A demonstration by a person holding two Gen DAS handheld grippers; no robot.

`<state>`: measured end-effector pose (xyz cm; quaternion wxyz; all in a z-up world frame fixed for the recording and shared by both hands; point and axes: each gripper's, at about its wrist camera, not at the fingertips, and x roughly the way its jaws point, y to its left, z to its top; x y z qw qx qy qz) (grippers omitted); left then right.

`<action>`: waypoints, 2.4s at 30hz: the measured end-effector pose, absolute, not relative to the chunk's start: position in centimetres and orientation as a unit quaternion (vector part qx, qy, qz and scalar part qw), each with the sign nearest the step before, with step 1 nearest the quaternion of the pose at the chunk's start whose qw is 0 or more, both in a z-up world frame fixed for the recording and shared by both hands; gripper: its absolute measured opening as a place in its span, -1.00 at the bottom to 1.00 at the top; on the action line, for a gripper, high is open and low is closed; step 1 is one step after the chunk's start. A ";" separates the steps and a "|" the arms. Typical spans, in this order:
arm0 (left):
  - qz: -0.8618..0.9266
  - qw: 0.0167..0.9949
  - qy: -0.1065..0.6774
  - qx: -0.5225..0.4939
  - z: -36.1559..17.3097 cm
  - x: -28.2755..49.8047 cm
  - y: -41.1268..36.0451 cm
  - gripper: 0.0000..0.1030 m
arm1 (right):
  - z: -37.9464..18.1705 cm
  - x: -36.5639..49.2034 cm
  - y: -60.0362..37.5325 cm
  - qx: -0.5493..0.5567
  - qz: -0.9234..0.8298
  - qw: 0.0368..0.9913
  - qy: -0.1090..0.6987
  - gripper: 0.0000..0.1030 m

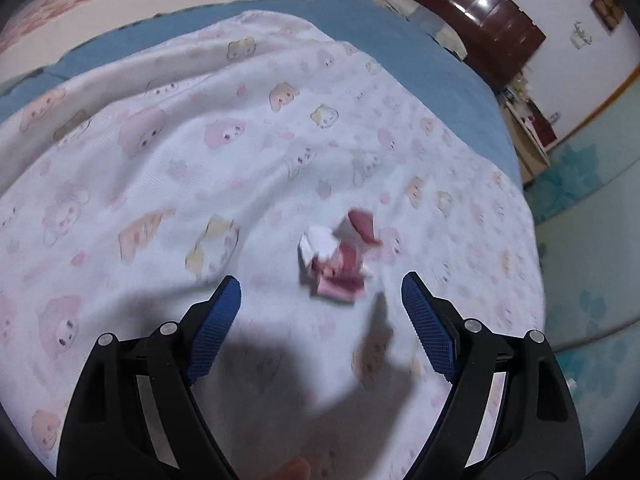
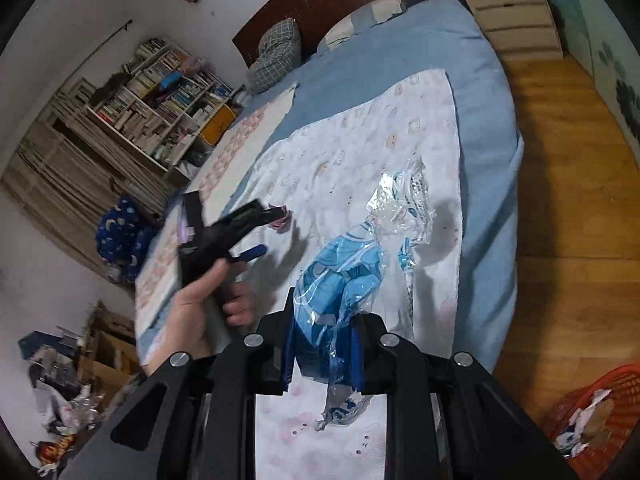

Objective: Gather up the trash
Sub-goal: 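Grasp the pink and white paper with the left tool while the right tool holds the bag, then carry the blue bag and pink paper to the red basket and open both tools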

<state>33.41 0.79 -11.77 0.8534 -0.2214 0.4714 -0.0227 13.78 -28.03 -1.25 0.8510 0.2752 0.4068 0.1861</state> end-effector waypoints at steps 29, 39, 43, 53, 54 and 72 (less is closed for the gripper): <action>-0.067 0.888 0.442 -0.107 -7.8 26.5 1.8 0.40 | 0.4 13.4 -21.6 0.251 0.248 0.838 0.417 -0.57; -0.013 0.878 0.458 -0.138 -11.2 32.4 0.6 0.16 | -1.1 14.6 -22.8 0.240 0.227 0.834 0.442 -0.57; 0.003 0.874 0.463 -0.149 -11.8 33.3 0.8 -0.54 | -1.5 15.4 -23.2 0.228 0.227 0.835 0.447 -0.57; -0.008 0.900 0.422 -0.106 -5.8 26.7 2.8 -0.58 | -0.8 17.4 -23.2 0.238 0.241 0.837 0.430 -0.57; 0.000 0.906 0.412 -0.099 -4.5 25.2 3.1 -0.58 | -0.8 17.4 -23.0 0.237 0.240 0.836 0.432 -0.57; -0.020 0.905 0.420 -0.069 -0.2 1.1 4.4 -0.57 | 4.0 2.1 -19.7 0.189 0.266 0.862 0.389 -0.57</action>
